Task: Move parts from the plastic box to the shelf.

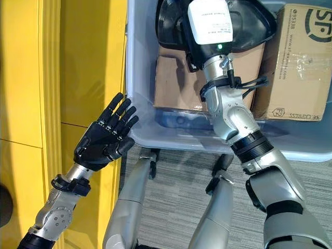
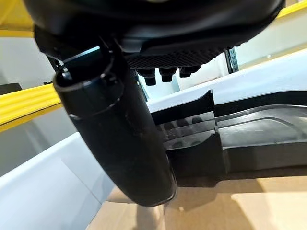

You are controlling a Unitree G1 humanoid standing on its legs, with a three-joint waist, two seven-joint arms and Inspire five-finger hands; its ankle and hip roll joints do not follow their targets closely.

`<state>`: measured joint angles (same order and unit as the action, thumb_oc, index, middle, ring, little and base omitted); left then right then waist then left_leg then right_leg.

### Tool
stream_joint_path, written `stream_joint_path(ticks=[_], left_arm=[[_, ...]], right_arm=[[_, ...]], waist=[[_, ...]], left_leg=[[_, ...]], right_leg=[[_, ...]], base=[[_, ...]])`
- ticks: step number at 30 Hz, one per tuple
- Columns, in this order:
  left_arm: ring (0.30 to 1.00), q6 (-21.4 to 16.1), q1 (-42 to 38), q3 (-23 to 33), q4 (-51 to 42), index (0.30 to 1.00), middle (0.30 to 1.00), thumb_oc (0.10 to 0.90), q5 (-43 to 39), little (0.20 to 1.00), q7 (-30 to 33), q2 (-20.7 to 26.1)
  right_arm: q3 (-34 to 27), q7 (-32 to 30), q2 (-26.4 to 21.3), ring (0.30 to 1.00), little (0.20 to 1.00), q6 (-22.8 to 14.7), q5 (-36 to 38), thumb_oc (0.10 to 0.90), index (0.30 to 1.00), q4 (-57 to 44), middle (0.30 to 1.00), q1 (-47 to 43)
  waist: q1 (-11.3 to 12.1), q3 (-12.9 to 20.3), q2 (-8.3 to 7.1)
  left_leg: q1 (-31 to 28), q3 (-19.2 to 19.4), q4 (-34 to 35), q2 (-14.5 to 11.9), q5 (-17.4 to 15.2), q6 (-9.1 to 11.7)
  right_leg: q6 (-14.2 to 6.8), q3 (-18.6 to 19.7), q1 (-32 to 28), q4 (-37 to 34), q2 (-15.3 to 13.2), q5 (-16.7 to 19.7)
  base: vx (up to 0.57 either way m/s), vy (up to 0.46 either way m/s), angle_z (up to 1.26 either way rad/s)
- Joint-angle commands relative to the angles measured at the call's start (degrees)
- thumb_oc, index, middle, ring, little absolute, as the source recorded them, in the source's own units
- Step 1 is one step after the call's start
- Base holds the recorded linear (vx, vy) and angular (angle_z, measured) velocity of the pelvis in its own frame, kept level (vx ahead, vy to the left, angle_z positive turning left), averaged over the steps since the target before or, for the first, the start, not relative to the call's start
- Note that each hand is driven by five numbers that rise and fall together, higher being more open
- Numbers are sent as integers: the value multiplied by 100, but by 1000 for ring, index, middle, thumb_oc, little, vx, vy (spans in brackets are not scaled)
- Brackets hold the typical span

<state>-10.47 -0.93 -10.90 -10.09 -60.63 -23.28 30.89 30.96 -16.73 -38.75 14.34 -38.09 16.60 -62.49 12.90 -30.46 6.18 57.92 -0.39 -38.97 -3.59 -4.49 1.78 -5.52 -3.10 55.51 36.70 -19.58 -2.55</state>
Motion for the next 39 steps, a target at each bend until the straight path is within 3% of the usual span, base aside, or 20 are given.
stream_joint_path(ticks=[1, 11, 16, 26, 31, 35, 39], left_arm=[[1000, -319, 148, -15, -972, 1000, 1000, 900, -318, 1000, -433, 27], [1000, -502, 156, -26, -1008, 1000, 1000, 900, -532, 1000, -451, 105], [1000, -532, 90, -55, -1114, 1000, 1000, 900, -485, 1000, -349, 58], [1000, -589, -69, -143, -1070, 1000, 1000, 900, -20, 1000, -206, -26], [1000, -694, -245, -169, -1002, 1000, 1000, 900, 78, 1000, -69, 2], [1000, -667, -267, -177, -952, 1000, 1000, 900, 55, 1000, -61, -19], [1000, -644, -215, -160, -976, 1000, 1000, 900, 13, 1000, -138, 13]], right_arm=[[201, -95, -449, 1000, 1000, 46, -241, 900, 1000, -450, 1000, -918], [366, 181, -620, 1000, 1000, 502, 118, 900, 1000, -546, 1000, -958], [254, 61, -476, 1000, 1000, 820, 1246, 900, 1000, -485, 1000, -826], [124, 285, -324, 1000, 1000, 1047, 1218, 900, 1000, -234, 1000, -715], [375, 150, -329, 1000, 1000, 1241, 1394, 900, 1000, 432, 1000, -1165], [610, 688, -468, 1000, 1000, 1260, 772, 900, 1000, 631, 1000, -1494], [878, 1096, -653, 1000, 1000, 1274, 721, 900, 1000, 738, 1000, -1723]], waist=[[52, 66, 568], [18, 66, 620], [7, 66, 643], [-28, 66, 672], [-3, 66, 730], [15, 66, 717], [33, 66, 676]], left_leg=[[184, -144, 351, 329, -88, -308], [1098, -75, -482, 430, -411, -397], [1599, -90, -935, 480, -588, -435], [1982, -92, -1341, 522, -752, -426], [2090, -84, -1525, 553, -812, -414], [2082, -74, -1557, 565, -830, -406], [2091, -89, -1615, 577, -845, -400]], right_leg=[[470, -48, 125, 1220, 390, -1088], [563, 128, 1039, 2067, 429, -1302], [641, 231, 1542, 2536, 460, -1488], [723, 337, 1930, 2868, 504, -1660], [744, 385, 2039, 3043, 503, -1748], [751, 376, 2016, 3070, 487, -1772], [761, 355, 1986, 3099, 490, -1798]], base=[[32, 25, 0], [5, -1, 2], [18, -17, 7], [12, -15, 2], [34, 12, 14], [22, 14, -31], [13, -3, 7]])
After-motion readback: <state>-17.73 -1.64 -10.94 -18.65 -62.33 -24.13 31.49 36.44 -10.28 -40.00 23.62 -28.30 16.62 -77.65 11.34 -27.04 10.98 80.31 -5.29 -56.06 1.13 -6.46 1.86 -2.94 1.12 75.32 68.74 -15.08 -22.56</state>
